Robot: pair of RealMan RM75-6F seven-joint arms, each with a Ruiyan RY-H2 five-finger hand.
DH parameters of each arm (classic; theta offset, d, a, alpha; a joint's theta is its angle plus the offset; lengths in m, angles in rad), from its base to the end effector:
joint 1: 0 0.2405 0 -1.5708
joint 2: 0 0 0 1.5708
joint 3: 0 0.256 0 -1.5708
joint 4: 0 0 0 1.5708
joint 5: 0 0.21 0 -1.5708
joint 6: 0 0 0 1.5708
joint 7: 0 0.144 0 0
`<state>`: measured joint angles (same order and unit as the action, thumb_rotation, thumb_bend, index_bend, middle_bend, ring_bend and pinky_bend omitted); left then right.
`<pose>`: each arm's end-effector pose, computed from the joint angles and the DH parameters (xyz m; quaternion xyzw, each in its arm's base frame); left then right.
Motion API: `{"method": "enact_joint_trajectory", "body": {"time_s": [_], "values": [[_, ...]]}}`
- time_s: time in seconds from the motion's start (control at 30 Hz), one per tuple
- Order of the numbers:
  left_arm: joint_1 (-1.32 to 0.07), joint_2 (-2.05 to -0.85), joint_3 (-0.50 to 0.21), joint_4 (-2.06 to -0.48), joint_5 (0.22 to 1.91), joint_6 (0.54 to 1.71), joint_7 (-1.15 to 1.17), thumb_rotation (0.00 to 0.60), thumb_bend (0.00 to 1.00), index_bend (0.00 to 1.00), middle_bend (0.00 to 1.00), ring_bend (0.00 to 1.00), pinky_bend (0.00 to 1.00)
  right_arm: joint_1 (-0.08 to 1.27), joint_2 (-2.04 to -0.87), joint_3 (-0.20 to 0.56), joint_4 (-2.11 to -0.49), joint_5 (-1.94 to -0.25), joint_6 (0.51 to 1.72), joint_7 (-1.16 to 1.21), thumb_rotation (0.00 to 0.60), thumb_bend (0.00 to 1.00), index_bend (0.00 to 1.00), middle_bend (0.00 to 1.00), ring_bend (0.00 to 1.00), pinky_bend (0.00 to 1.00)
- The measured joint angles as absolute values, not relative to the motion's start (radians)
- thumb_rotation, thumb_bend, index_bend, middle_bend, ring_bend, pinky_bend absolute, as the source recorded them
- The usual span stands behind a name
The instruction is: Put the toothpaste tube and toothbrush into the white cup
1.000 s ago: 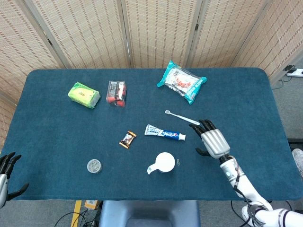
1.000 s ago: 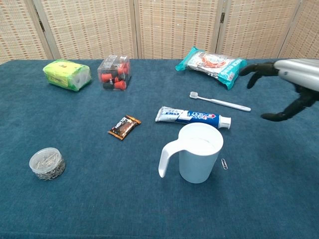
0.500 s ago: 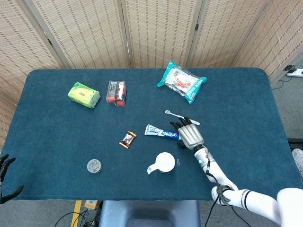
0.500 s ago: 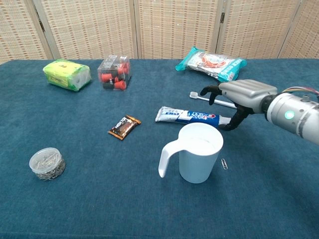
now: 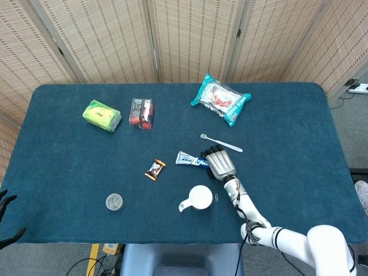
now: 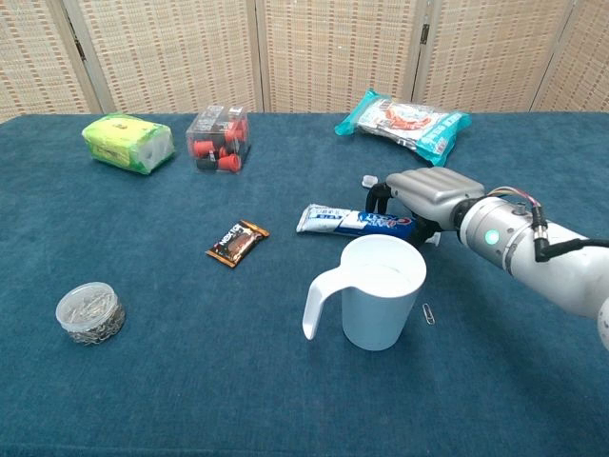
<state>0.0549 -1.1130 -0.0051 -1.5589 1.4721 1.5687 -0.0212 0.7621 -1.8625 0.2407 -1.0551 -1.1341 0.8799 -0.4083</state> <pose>-0.3446 0.1256 0.1732 -0.5564 -0.4084 -0.3415 0.6380 -0.1585 -0.3652 -0.0873 0.7503 -0.3554 0.3240 0.4536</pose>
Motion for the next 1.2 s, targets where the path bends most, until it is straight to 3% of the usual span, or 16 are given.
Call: {"method": "enact_joint_trajectory", "body": {"time_s": [0.37,0.7,0.9,1.07,1.2], "values": [[0.057,-1.121,-0.007,-1.544,1.466,1.561,-0.028,0.6,0.25,0.25,0.11,0.1,0.15,0.756,-1.882,0.214,-1.015,-1.168,0.912,-0.381,0.6,0.36,0.47,0.44,0.3,0.27],[0.049,-1.125,-0.008,-1.56,1.476,1.555,-0.004,0.6,0.25,0.25,0.11,0.1,0.15,0.695,-1.696,0.142,-1.094,-1.247,0.941,-0.329,0.6,0.34,0.47,0.43,0.31,0.27],[0.044,-1.128,-0.006,-1.573,1.485,1.551,0.012,0.6,0.25,0.25,0.11,0.1,0.15,0.679,-1.608,0.127,-1.166,-1.236,0.904,-0.319,0.6,0.2,0.11,0.27,0.18,0.19],[0.046,-1.121,-0.01,-1.575,1.483,1.557,0.006,0.6,0.25,0.25,0.11,0.1,0.15,0.68,-1.602,0.131,-1.205,-1.211,0.9,-0.367,0.6,0.2,0.08,0.26,0.18,0.19],[0.05,-1.12,-0.006,-1.568,1.479,1.556,0.0,0.6,0.25,0.25,0.11,0.1,0.15,0.684,-1.626,0.139,-1.212,-1.174,0.91,-0.434,0.6,0.19,0.17,0.26,0.18,0.19]]}}
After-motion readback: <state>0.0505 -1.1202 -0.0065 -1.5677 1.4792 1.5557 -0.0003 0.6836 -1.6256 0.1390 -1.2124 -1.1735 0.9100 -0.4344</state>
